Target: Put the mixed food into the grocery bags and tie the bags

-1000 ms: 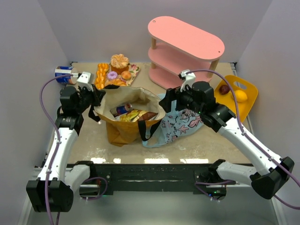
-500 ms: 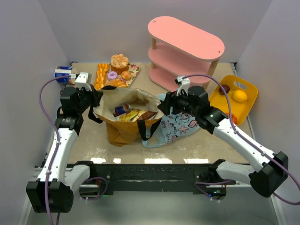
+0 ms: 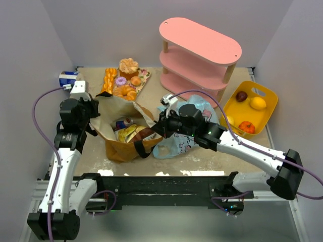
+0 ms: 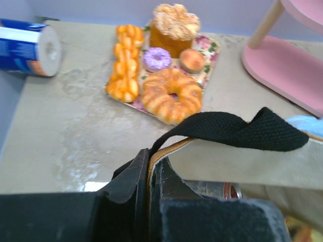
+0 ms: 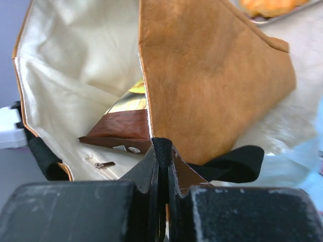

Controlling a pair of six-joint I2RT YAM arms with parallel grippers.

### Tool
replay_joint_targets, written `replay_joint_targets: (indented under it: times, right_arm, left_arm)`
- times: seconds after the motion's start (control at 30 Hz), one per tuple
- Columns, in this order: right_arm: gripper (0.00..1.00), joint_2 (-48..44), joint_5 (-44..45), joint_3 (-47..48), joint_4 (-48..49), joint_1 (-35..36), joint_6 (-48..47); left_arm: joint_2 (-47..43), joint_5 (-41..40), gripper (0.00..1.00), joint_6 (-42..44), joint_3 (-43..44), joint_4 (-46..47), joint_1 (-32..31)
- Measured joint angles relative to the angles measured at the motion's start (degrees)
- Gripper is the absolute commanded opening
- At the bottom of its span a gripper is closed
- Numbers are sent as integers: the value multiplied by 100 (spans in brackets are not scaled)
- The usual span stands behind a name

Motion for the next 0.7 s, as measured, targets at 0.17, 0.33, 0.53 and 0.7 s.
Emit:
replay_joint_targets:
  times: [0.17, 0.33, 0.53, 0.7]
  right_arm:
    - [0, 306, 310, 380, -7, 555, 127]
    - [0, 664, 586, 780, 31, 1069, 201]
    - [0, 1252, 522, 1370, 142, 1502, 197]
    - [0, 1930, 402, 2022, 136, 1615, 125]
  left_arm:
    - [-511, -901, 0, 85, 103, -509, 0]
    - [-861, -1799, 0, 345, 378, -870, 0]
    - [-1106, -2708, 0, 584, 549, -909, 0]
    - [-1182, -3423, 0, 894, 575, -894, 2]
